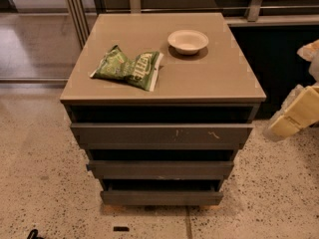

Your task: Open top drawer

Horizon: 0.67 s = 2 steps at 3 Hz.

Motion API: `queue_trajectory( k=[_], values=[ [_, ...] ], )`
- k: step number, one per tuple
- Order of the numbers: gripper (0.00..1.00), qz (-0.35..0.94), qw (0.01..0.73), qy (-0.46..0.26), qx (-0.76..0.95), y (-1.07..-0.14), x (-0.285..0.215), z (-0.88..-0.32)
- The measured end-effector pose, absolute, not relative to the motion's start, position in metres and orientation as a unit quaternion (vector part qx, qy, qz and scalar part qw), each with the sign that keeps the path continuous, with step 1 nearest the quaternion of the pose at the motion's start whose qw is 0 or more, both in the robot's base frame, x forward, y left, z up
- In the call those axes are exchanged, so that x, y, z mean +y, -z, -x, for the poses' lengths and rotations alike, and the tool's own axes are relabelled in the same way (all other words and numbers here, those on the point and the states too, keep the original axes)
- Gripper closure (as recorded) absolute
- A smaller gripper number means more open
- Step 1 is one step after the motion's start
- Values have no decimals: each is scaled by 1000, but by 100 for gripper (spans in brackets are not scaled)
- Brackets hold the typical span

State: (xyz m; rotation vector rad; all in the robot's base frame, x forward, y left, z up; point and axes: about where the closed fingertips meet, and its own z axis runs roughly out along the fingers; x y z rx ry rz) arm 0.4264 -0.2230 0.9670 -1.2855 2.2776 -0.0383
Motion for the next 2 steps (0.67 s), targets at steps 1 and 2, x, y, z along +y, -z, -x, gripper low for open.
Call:
queue_trajectory(
  k=[1, 2],
  values=[
    [0, 361, 326, 1, 874, -951, -232, -432],
    [0, 364, 345, 11, 865, -961, -231, -443]
  ],
)
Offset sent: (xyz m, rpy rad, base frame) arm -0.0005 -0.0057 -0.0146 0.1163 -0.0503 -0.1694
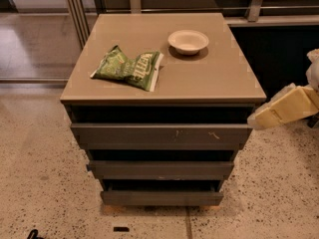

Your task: Open top drawer

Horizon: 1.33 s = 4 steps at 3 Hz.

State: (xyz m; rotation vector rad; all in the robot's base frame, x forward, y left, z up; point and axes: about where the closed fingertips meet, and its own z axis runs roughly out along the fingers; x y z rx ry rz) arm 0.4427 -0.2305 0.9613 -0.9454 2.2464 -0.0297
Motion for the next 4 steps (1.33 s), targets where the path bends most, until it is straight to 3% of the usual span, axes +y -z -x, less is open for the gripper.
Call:
queue_trajectory(
  k=[1, 2, 4],
  values=[
    [19, 364, 345, 11, 865, -961, -231, -443],
    [50, 364, 345, 11, 865, -961, -231, -443],
    [97, 364, 345, 11, 865, -961, -230, -443]
  ],
)
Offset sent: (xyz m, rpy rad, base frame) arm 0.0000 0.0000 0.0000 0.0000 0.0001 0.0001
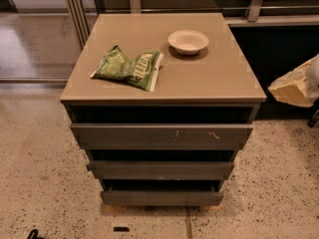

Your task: Open top drawer

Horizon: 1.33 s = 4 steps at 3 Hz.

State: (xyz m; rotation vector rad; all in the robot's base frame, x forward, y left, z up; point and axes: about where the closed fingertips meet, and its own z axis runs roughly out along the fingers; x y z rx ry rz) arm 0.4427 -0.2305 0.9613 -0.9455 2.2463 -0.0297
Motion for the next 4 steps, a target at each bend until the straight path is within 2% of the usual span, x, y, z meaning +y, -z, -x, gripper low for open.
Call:
queue_trajectory(
  k=[1, 2, 3, 4],
  values=[
    [100, 326, 369, -3, 871, -933, -219, -441],
    [100, 270, 384, -47, 882, -879, -196, -428],
    [100, 223, 383, -54, 895, -823, -175, -413],
    [100, 177, 396, -15, 901, -772, -184, -407]
  ],
)
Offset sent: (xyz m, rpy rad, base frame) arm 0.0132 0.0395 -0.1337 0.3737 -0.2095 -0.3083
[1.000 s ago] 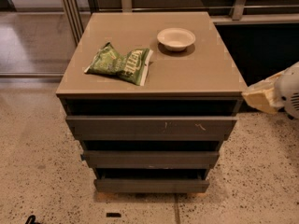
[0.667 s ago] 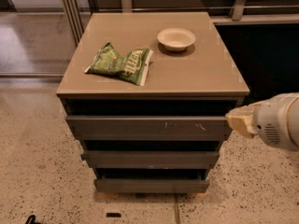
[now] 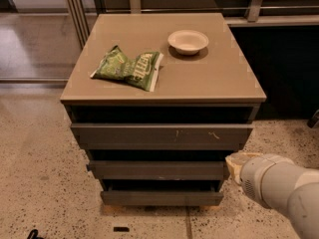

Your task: Open top drawer

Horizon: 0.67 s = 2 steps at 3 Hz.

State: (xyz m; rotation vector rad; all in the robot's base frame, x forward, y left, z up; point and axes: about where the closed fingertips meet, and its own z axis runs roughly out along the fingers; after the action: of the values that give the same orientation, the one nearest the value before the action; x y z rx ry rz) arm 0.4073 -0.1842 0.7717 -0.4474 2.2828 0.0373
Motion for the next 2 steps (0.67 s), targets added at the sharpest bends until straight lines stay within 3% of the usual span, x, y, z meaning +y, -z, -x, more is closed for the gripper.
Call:
queue_trajectory(
  k=[1, 2],
  values=[
    [100, 128, 455, 31, 880, -787, -226, -411],
    [100, 121, 481, 35, 868, -797, -229, -419]
  ],
)
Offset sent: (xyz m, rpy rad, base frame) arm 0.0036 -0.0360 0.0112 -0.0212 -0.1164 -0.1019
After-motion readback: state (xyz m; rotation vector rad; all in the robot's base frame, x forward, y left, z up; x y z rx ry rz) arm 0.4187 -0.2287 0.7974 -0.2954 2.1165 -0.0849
